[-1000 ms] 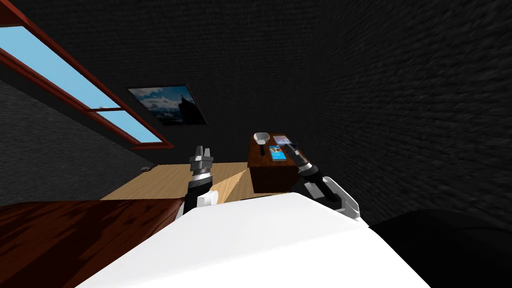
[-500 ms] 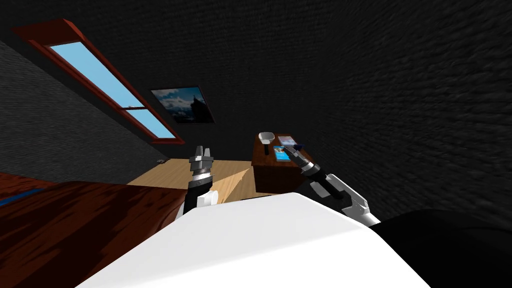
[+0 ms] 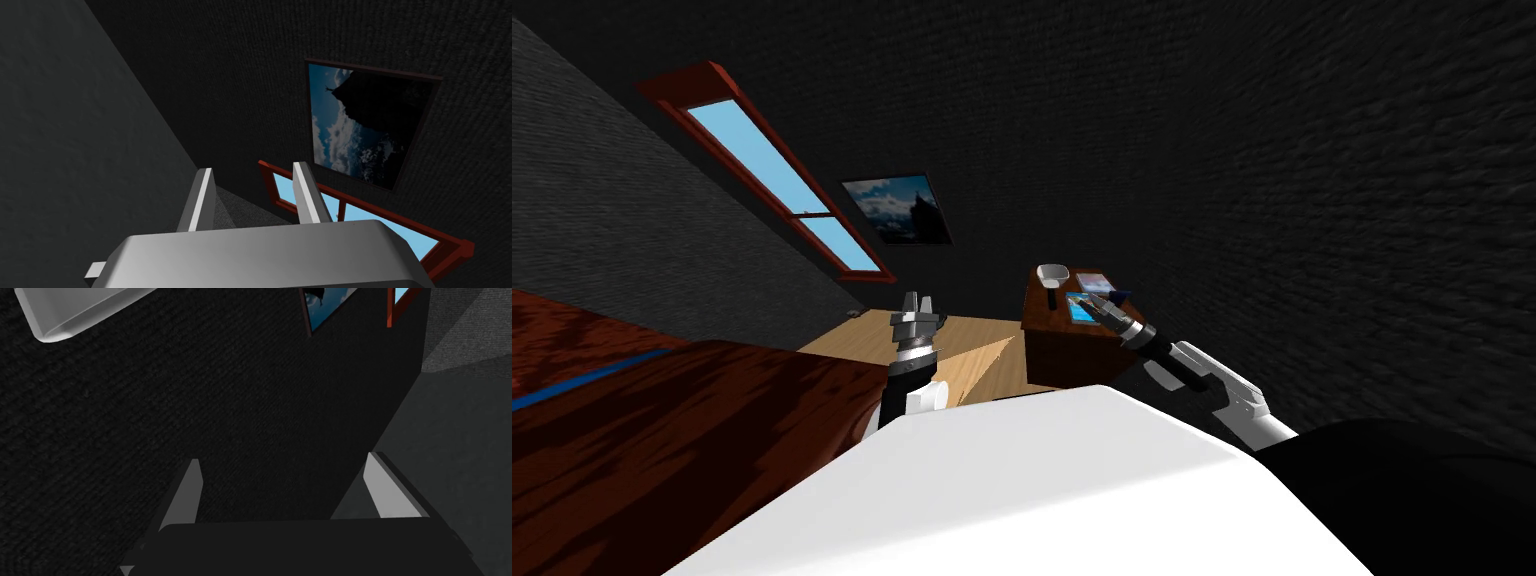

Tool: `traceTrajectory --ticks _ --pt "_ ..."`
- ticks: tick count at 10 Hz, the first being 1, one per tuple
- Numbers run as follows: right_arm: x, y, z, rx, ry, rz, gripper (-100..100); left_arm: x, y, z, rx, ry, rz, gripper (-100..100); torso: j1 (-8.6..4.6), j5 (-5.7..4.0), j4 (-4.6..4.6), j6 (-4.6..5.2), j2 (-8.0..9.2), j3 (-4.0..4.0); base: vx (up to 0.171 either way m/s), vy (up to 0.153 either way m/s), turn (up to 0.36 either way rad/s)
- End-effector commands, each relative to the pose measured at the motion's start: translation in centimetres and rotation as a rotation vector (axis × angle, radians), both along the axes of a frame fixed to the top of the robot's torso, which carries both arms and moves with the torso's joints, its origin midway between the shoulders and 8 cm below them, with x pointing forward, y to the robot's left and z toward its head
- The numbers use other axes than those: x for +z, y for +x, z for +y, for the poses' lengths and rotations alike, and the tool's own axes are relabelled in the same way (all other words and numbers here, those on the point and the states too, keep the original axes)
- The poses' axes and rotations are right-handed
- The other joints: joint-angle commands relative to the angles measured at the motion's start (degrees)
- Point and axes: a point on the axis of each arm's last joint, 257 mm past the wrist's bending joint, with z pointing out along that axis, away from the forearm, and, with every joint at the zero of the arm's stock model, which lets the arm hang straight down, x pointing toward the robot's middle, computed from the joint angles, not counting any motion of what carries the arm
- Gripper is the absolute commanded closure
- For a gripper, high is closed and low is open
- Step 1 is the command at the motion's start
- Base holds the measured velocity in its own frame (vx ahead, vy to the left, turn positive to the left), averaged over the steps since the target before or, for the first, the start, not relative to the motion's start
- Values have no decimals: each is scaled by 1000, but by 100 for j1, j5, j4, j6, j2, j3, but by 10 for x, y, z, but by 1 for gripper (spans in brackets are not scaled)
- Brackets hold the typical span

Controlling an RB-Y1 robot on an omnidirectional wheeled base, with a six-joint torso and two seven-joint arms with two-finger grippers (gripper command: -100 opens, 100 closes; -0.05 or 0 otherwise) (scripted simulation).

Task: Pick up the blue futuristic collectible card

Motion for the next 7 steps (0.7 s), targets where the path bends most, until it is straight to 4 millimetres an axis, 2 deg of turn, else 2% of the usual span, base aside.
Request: traceTrajectory --ticks 1,2,3,4,5,7 --pt "-16 2 -12 -2 -82 27 -100 0 0 0 0 0 0 0 0 0 0 0 0 0 -18 21 225" --pt "-16 2 -12 12 -110 32 -100 0 0 0 0 0 0 0 2 0 -1 -4 -1 -1 -12 13 110" --pt "-29 4 -23 5 -168 55 -100 0 0 0 0 0 0 0 0 0 0 1 -2 -1 -12 15 186" --pt "-28 4 -24 20 -199 59 -100 0 0 0 0 0 0 0 1 0 -1 -3 -2 -1 -10 10 101" --pt "-41 5 -36 15 -259 84 -100 0 0 0 0 0 0 0 -1 0 0 1 -2 -1 -9 18 197" --pt "-40 6 -37 33 -296 89 -100 0 0 0 0 0 0 0 0 0 -1 2 -4 -2 -3 7 39"
